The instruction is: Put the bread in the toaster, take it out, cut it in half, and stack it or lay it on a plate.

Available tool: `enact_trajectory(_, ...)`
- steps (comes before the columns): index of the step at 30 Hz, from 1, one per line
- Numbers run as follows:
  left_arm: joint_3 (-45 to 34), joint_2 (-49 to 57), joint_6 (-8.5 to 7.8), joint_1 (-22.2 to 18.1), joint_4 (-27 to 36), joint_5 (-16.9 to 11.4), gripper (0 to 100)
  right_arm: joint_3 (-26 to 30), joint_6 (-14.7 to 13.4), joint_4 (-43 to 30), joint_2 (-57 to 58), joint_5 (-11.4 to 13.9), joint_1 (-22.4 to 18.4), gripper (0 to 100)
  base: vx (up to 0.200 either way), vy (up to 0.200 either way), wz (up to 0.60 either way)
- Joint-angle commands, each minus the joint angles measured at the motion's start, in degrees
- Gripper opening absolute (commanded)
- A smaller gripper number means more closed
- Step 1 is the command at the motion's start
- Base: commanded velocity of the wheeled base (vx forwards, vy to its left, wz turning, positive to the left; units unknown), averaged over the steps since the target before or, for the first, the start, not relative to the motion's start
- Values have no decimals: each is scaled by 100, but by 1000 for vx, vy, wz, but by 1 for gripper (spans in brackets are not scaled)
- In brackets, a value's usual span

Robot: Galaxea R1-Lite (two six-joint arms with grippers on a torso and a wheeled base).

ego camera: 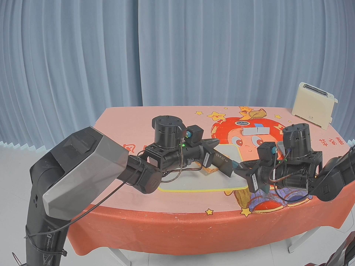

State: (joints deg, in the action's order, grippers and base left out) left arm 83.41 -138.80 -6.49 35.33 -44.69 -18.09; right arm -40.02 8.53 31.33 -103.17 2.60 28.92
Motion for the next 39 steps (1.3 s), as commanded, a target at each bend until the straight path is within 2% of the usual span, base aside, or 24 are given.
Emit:
enact_trajectory(1, 0, -15, -2, 0, 22, -1, 0, -41, -27, 75, -1, 13, 18, 100, 0, 0, 0)
enact_trajectory(21, 9, -15, -2, 0, 13, -1, 0, -6, -36, 57, -37, 22, 53, 100, 0, 0, 0)
enact_trajectory(28, -18, 292, -2, -52, 31, -1, 0, 161, -36, 57, 7, 4, 396, 100, 0, 0, 0)
enact_trajectory(31, -114, 565, -2, -202, 57, -1, 0, 232, -36, 57, 25, -40, 510, 100, 0, 0, 0)
enact_trajectory(34, -466, 1075, -2, -457, 75, -1, 0, 337, -54, 57, -19, -286, 703, 100, 0, 0, 0)
enact_trajectory(39, -1116, 1611, -19, -791, 22, -19, 0, 346, -54, 57, -221, -321, 791, 100, 0, 0, 0)
